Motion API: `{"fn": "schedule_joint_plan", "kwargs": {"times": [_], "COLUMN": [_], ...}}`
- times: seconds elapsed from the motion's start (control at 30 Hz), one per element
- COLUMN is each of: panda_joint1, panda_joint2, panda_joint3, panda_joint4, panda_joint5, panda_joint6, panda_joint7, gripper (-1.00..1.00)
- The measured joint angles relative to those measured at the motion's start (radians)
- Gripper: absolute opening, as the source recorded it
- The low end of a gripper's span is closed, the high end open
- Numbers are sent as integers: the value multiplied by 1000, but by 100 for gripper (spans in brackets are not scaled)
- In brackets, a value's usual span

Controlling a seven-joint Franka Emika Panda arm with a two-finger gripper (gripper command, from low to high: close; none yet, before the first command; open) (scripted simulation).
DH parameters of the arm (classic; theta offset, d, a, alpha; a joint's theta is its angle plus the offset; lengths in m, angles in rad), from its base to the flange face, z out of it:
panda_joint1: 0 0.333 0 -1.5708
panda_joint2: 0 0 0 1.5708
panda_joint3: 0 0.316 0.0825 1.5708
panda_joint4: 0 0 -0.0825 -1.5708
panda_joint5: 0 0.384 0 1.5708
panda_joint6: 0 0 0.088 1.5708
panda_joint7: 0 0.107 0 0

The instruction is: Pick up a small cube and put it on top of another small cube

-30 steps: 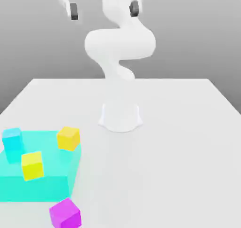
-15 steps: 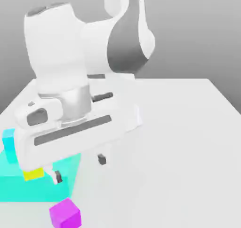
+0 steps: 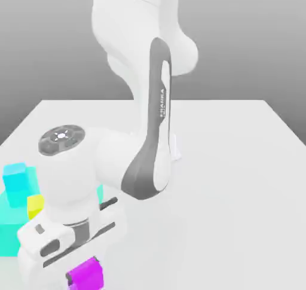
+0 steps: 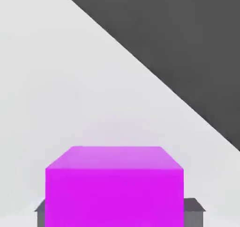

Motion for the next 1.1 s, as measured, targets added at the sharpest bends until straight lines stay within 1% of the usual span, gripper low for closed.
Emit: {"fn": "schedule_joint_plan", "kwargs": {"times": [0.07, 0.23, 0.3, 0.47, 0.63, 0.73, 0.83, 1.1], "panda_joint1": [-5, 59, 53, 12, -29, -51, -77, -195], "panda_joint2": [7, -130, -160, -300, -465, -573, -686, -991], "panda_joint3": [6, -69, -44, -34, -52, -60, -66, -49], "panda_joint4": [1, -27, -34, -110, -200, -256, -312, -458], "panda_joint5": [4, -104, -108, -95, -145, -208, -293, -567], "panda_joint6": [7, -97, -128, -216, -291, -330, -368, -485], "panda_joint7": [-3, 68, -5, -240, -434, -526, -603, -770], "gripper": [-100, -100, -100, -100, -100, -100, -100, -100]}}
